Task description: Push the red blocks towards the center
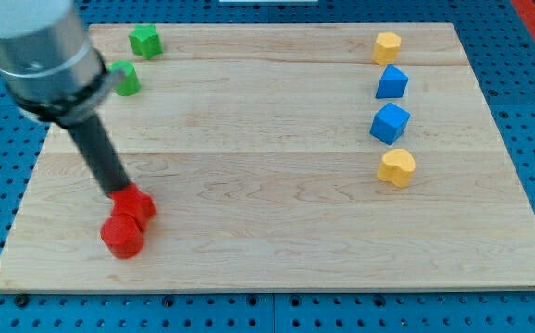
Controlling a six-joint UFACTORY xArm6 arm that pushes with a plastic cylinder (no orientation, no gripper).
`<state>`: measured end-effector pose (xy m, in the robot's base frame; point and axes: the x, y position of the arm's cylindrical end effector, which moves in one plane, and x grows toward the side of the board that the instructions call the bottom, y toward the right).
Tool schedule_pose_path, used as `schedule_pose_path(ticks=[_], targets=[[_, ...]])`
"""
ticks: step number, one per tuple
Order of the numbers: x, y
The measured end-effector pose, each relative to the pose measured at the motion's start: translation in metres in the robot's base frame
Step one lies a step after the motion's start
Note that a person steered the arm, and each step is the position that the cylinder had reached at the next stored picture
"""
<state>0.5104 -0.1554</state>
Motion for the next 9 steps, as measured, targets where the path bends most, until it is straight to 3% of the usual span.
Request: schedule_pose_path(ticks=[1, 2, 3, 4, 5, 9], targets=[[0.016, 0.062], [-0.011, 0.002], [0.025, -0.079], [0.089, -0.124], [0.108, -0.084], [0.053, 0.043]])
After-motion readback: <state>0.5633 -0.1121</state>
